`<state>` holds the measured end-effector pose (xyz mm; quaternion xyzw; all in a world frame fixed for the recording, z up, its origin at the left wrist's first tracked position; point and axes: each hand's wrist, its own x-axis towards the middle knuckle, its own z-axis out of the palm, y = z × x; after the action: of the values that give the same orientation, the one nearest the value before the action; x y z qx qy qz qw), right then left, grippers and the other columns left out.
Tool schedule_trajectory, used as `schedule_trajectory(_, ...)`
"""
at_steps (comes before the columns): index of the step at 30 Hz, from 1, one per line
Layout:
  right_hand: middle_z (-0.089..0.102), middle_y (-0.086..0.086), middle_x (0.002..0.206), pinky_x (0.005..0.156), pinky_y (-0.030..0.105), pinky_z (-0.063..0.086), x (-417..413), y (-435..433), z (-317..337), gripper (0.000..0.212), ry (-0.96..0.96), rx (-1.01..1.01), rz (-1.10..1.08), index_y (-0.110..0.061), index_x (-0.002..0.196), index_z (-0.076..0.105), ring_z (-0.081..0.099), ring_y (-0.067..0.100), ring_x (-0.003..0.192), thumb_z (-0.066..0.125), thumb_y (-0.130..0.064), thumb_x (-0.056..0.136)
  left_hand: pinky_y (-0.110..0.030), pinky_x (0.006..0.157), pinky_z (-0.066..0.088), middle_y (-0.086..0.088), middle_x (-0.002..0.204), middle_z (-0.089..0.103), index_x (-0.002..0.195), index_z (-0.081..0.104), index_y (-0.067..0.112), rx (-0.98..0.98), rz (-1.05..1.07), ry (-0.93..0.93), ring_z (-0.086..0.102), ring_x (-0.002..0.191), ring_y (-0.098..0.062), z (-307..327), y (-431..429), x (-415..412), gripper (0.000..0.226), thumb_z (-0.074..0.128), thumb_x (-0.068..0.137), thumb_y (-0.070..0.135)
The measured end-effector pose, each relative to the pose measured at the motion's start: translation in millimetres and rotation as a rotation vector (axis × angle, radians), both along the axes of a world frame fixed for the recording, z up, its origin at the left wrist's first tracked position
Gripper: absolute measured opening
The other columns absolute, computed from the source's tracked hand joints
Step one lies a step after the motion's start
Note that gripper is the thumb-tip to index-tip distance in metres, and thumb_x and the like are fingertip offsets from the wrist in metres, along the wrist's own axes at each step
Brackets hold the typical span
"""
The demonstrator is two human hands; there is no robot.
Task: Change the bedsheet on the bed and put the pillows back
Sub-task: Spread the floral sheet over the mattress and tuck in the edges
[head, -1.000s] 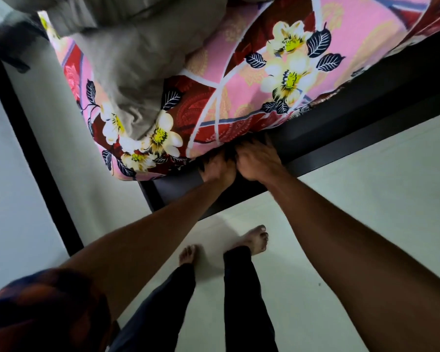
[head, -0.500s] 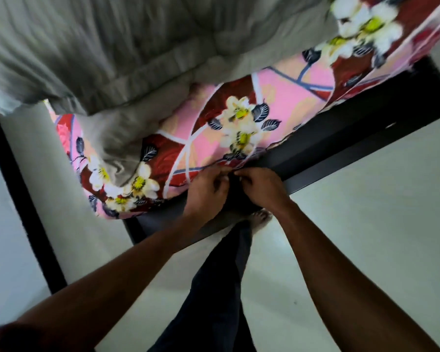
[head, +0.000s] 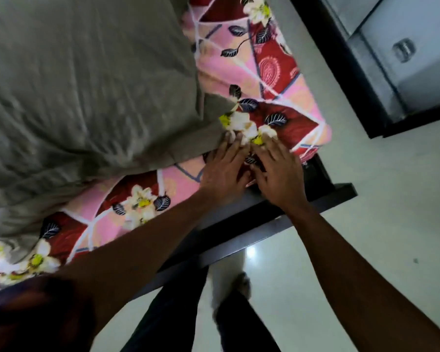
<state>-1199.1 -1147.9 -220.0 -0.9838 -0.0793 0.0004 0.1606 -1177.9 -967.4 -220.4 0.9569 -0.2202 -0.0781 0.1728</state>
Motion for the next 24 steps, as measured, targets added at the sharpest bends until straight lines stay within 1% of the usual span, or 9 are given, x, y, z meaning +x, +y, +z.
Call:
schedule_trajectory(3, 0.034, -0.001, 0.162, 0.101, 0.044, 0.037, 12, -43, 4, 0.051, -0.013, -0.061, -0.094, -0.032, 0.148, 0.047, 0.033, 0.021, 0.148, 0.046, -0.051, 0.1, -0.054, 0.114, 0.027, -0.006, 0.164, 0.025, 0.152, 0.04, 0.018, 0.055, 0.031, 0.0, 0.016, 0.152, -0.032, 0, -29, -4, 0.065, 0.051, 0.093, 0.044)
schedule_trajectory(5, 0.03, 0.002, 0.164, 0.101, 0.047, 0.043, 24, -80, 2, 0.056, 0.031, 0.035, -0.158, -0.03, 0.151, 0.043, 0.033, 0.026, 0.148, 0.049, -0.051, 0.099, -0.053, 0.113, 0.03, -0.004, 0.163, 0.028, 0.15, 0.042, 0.018, 0.019, 0.004, -0.025, 0.021, 0.152, -0.026, 3, -49, -3, 0.063, 0.055, 0.093, 0.042)
schedule_trajectory(7, 0.025, 0.006, 0.165, 0.099, 0.048, 0.049, 34, -110, -3, 0.062, 0.088, 0.172, -0.12, -0.027, 0.154, 0.038, 0.035, 0.03, 0.146, 0.054, -0.048, 0.099, -0.052, 0.115, 0.031, -0.007, 0.159, 0.036, 0.147, 0.047, 0.016, -0.062, 0.021, -0.045, 0.028, 0.149, -0.026, 9, -73, 10, 0.059, 0.058, 0.094, 0.039)
schedule_trajectory(10, 0.023, 0.009, 0.165, 0.108, 0.043, 0.043, 43, -134, -12, 0.064, 0.147, 0.333, -0.029, -0.026, 0.155, 0.036, 0.04, 0.033, 0.142, 0.058, -0.044, 0.098, -0.051, 0.114, 0.033, -0.011, 0.154, 0.043, 0.143, 0.052, 0.013, -0.113, 0.182, -0.059, 0.034, 0.146, -0.029, 15, -108, 50, 0.056, 0.058, 0.095, 0.041)
schedule_trajectory(13, 0.021, 0.009, 0.166, 0.11, 0.039, 0.041, 53, -149, -14, 0.064, 0.222, 0.428, 0.05, -0.031, 0.155, 0.034, 0.04, 0.032, 0.141, 0.056, -0.042, 0.096, -0.048, 0.117, 0.028, -0.01, 0.156, 0.04, 0.146, 0.048, 0.014, -0.058, 0.397, -0.041, 0.03, 0.147, -0.028, 17, -141, 94, 0.061, 0.052, 0.095, 0.047)
schedule_trajectory(16, 0.029, 0.013, 0.163, 0.106, 0.043, 0.047, 62, -168, -9, 0.073, 0.32, 0.491, 0.141, -0.031, 0.156, 0.033, 0.042, 0.033, 0.141, 0.055, -0.029, 0.086, -0.056, 0.119, 0.02, -0.006, 0.163, 0.027, 0.154, 0.034, 0.02, -0.059, 0.695, 0.007, 0.021, 0.151, -0.028, 15, -173, 131, 0.071, 0.043, 0.094, 0.056)
schedule_trajectory(18, 0.034, 0.012, 0.161, 0.109, 0.044, 0.045, 71, -192, -5, 0.073, 0.376, 0.522, 0.217, -0.029, 0.156, 0.034, 0.04, 0.031, 0.143, 0.055, -0.024, 0.086, -0.06, 0.119, 0.009, -0.005, 0.166, 0.016, 0.158, 0.023, 0.022, -0.026, 0.863, 0.089, 0.012, 0.153, -0.029, 14, -201, 150, 0.077, 0.044, 0.094, 0.058)
schedule_trajectory(21, 0.035, 0.006, 0.16, 0.113, 0.037, 0.037, 89, -228, -6, 0.071, 0.53, 0.518, 0.26, -0.025, 0.155, 0.037, 0.036, 0.026, 0.145, 0.063, -0.021, 0.088, -0.061, 0.119, 0.005, -0.007, 0.167, 0.008, 0.159, 0.015, 0.023, 0.095, 0.953, 0.143, 0.006, 0.153, -0.032, 12, -229, 157, 0.085, 0.052, 0.092, 0.059)
schedule_trajectory(24, 0.055, 0.004, 0.142, 0.106, 0.035, 0.043, 109, -264, -12, 0.052, 0.628, 0.509, 0.141, -0.021, 0.14, 0.056, 0.052, 0.026, 0.131, 0.066, -0.023, 0.089, -0.06, 0.12, 0.007, -0.01, 0.166, 0.013, 0.157, 0.021, 0.018, 0.127, 0.937, 0.141, 0.009, 0.153, -0.033, 14, -248, 153, 0.083, 0.057, 0.091, 0.053)
